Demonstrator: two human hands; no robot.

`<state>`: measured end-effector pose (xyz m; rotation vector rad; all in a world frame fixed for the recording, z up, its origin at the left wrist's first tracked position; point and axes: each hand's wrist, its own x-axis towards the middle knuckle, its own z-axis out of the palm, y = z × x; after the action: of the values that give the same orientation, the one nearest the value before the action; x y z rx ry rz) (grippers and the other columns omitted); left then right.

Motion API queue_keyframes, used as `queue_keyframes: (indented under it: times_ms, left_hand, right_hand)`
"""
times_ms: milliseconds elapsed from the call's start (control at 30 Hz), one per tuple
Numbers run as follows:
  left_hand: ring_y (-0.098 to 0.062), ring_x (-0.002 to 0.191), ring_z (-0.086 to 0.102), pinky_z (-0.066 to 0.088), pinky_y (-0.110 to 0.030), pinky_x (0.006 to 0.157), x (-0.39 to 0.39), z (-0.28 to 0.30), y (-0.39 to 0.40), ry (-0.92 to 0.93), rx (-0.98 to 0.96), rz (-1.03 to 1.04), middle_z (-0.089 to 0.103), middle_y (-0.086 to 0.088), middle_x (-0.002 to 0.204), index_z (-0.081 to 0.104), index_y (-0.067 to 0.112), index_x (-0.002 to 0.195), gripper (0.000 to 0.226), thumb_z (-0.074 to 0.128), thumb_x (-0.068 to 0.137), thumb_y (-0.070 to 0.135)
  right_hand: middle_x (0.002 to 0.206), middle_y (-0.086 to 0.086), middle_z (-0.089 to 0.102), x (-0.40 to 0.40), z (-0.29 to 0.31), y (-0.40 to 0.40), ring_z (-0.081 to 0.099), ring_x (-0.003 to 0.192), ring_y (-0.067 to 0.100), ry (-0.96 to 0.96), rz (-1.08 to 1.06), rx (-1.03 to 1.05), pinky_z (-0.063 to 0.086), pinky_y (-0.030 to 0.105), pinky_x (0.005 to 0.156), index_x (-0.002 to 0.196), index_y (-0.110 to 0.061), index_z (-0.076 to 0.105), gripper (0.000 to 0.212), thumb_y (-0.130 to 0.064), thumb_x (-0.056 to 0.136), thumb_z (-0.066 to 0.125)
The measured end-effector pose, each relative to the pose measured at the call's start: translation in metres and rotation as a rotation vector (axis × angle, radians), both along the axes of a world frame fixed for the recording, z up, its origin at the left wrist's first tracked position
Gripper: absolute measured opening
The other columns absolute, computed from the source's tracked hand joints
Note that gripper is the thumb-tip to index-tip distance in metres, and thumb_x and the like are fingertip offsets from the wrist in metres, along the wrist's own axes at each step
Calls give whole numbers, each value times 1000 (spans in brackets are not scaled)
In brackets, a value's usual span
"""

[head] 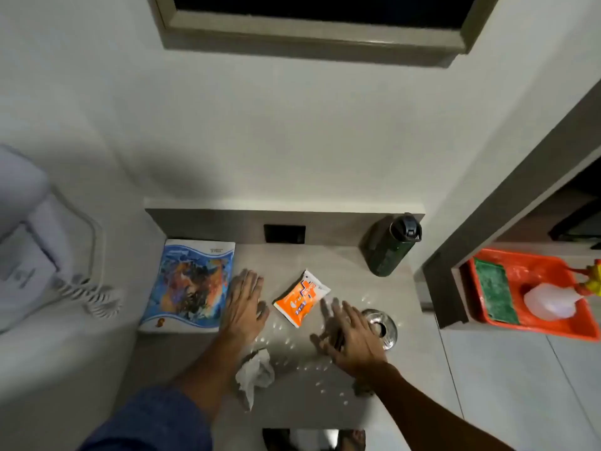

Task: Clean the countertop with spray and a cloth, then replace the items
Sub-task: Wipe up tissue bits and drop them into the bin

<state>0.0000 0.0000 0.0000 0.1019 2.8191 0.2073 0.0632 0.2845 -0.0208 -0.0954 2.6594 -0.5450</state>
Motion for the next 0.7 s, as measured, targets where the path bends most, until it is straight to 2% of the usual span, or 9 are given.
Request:
queue_keyframes:
  times_ms: [67,133,233,333,467,533,600,700]
  left_hand:
    - [-25,174,2,6,-42,142,1,-12,-5,-54,-3,35,-7,-4,187,5,23,176,72,41,115,39]
    - [-27,173,9,15,-45,140,6,-22,-9,-117,0,61,-2,0,187,12,27,176,71,46,114,32]
    - [-29,167,23,27,-44,136,11,-33,-10,-111,-10,58,13,-1,184,24,25,173,68,52,111,23]
    - [-29,157,38,34,-37,132,10,-37,-10,-15,-11,79,35,-8,171,42,20,165,59,55,108,11]
    - [-31,152,44,39,-35,131,10,-41,-10,-38,-15,131,39,-14,161,52,13,153,55,69,101,7]
    - [-29,148,47,40,-34,129,9,-42,-12,-17,22,158,45,-14,155,57,12,148,50,70,100,6]
    - [-29,143,52,44,-32,125,8,-44,-14,24,85,167,52,-14,150,63,10,141,43,67,100,2]
    - [-31,133,59,52,-36,115,13,-41,-13,77,161,178,63,-16,138,70,7,131,31,61,103,-1]
  right_hand:
    - [186,-11,10,4,-13,-1,15,171,24,-24,42,14,26,52,135,174,-50,8,91,-82,99,46]
    - [184,-10,17,11,-21,-1,23,169,24,-34,88,58,33,45,132,173,-51,19,82,-67,101,57]
    - [180,-6,30,16,-27,-3,36,162,25,-28,65,74,45,37,123,169,-45,37,67,-50,106,60]
    - [174,-3,37,13,-26,-6,42,154,27,-78,57,55,49,38,117,165,-40,47,64,-38,104,67]
    - [153,6,52,9,-25,-7,54,140,31,-133,-29,-19,55,38,108,146,-25,68,53,-21,94,76]
    - [149,11,54,6,-25,-10,57,136,34,-129,-59,-16,54,39,107,141,-13,68,45,-18,96,75]
    - [141,16,62,4,-27,-13,62,128,37,-95,-78,8,53,41,101,136,-6,67,35,-19,104,67]
    - [128,18,69,7,-25,-16,67,118,39,-36,-104,-16,55,46,93,134,-5,63,31,-21,107,64]
